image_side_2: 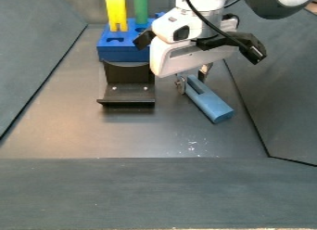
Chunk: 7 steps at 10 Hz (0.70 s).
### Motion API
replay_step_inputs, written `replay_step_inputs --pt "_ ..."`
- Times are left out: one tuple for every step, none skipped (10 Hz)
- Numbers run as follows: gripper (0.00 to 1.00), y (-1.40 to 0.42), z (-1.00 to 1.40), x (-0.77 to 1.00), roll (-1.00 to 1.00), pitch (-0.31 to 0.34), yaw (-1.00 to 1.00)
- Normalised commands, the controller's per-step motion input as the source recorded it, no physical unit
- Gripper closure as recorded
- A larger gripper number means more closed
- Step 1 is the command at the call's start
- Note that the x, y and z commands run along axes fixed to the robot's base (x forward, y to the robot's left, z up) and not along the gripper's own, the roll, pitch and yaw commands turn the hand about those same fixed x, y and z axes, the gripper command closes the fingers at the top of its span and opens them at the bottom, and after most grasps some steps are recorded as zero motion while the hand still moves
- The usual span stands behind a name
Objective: Pick up the square-circle object. Move up. Rotate the square-circle object. Place the square-circle object on the fixture. Regrasp the square-circle object. Move to above the board. Insert the square-circle object.
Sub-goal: Pick up the square-circle object.
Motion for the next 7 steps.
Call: replay_step_inputs --pt "1.0 0.0 0.0 0.0 0.0 0.0 0.0" --pt "1.0 0.0 0.0 0.0 0.0 0.0 0.0" --pt "1.0 0.0 0.0 0.0 0.0 0.0 0.0" --pt "1.0 0.0 0.0 0.0 0.0 0.0 0.0" --pt "1.0 0.0 0.0 0.0 0.0 0.0 0.0" --pt "1.0 0.0 0.0 0.0 0.0 0.0 0.0" --pt "1.0 0.0 0.0 0.0 0.0 0.0 0.0"
